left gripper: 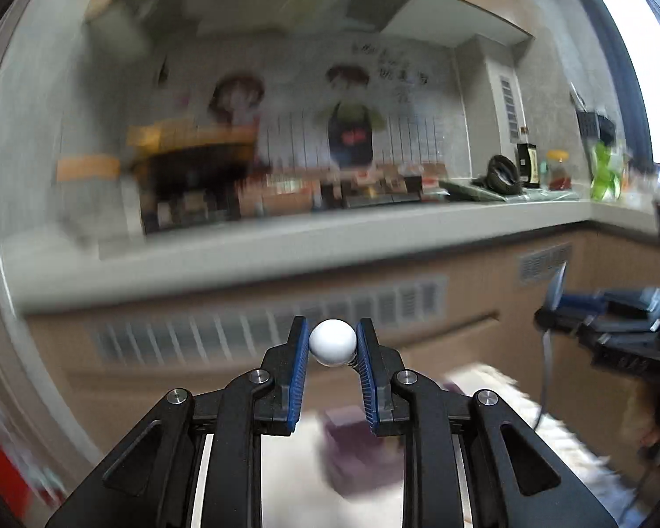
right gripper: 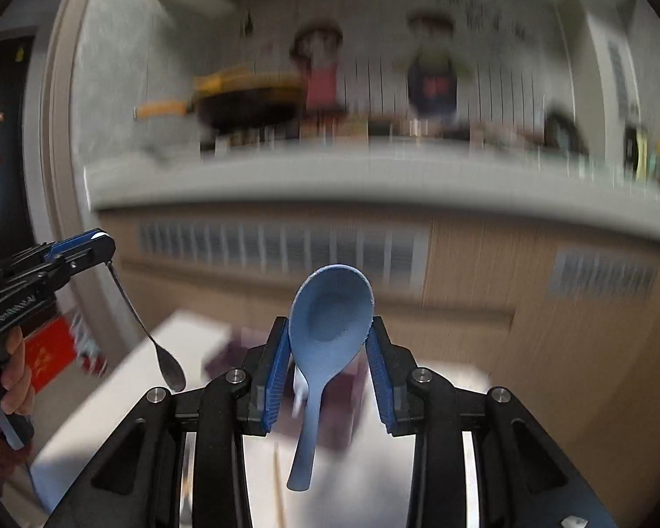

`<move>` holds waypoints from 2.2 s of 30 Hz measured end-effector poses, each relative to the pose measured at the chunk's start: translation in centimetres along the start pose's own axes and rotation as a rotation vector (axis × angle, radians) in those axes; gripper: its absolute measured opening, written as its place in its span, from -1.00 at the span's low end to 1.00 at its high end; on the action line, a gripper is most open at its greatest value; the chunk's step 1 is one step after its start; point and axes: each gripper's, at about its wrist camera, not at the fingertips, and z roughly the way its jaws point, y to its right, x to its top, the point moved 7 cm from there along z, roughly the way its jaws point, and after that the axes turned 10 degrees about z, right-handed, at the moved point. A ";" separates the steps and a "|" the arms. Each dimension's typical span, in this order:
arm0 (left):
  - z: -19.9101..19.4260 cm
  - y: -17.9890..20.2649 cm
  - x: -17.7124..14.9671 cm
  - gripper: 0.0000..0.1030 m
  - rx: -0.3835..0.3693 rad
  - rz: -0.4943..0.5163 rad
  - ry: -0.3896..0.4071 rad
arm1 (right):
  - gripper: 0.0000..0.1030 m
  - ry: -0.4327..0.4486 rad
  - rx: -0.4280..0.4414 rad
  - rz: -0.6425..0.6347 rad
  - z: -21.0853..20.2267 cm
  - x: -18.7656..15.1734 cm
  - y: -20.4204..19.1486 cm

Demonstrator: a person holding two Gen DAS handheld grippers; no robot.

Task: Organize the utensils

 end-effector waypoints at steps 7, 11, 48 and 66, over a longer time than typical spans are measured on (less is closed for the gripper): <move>8.3 -0.1 -0.8 -0.56 -0.011 0.086 -0.120 | -0.39 0.054 -0.044 -0.016 5.6 2.3 -0.2; 12.0 2.2 -4.6 -0.56 -0.109 0.083 -0.226 | -0.39 0.016 -0.046 0.025 9.5 0.4 0.8; -2.8 2.6 -28.3 0.08 -0.230 -0.458 -0.657 | -0.15 -0.650 0.372 -0.653 -2.3 -28.5 -11.0; -4.3 1.7 -30.2 0.08 -0.249 -0.497 -0.677 | -0.93 -0.701 0.382 -0.427 3.3 -27.0 -13.3</move>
